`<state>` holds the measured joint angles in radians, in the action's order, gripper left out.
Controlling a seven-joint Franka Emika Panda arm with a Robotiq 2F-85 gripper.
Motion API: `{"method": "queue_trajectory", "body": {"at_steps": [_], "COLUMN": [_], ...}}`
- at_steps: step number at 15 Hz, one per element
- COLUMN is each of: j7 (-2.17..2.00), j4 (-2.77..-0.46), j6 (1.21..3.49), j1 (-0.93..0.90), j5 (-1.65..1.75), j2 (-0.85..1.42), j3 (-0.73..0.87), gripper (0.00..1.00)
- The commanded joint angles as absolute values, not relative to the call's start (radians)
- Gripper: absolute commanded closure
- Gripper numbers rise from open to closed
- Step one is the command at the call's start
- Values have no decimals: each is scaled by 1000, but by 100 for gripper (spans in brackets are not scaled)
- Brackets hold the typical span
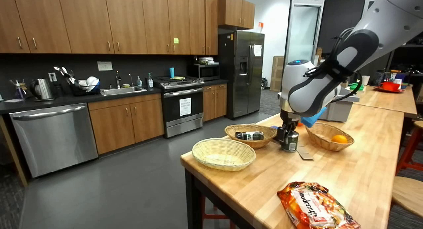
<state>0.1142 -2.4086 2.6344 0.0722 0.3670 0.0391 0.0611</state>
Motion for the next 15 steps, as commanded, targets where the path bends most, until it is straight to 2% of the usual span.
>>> {"method": "queue_trajectory", "body": {"at_steps": [1,15], "j7": [134,120], "j4": [-2391,-2407], "j6": [2641,2592], "j1": [72,82], "j5": [373,453], "j2": [52,-20], "j3": [68,95], "gripper": [44,50]}}
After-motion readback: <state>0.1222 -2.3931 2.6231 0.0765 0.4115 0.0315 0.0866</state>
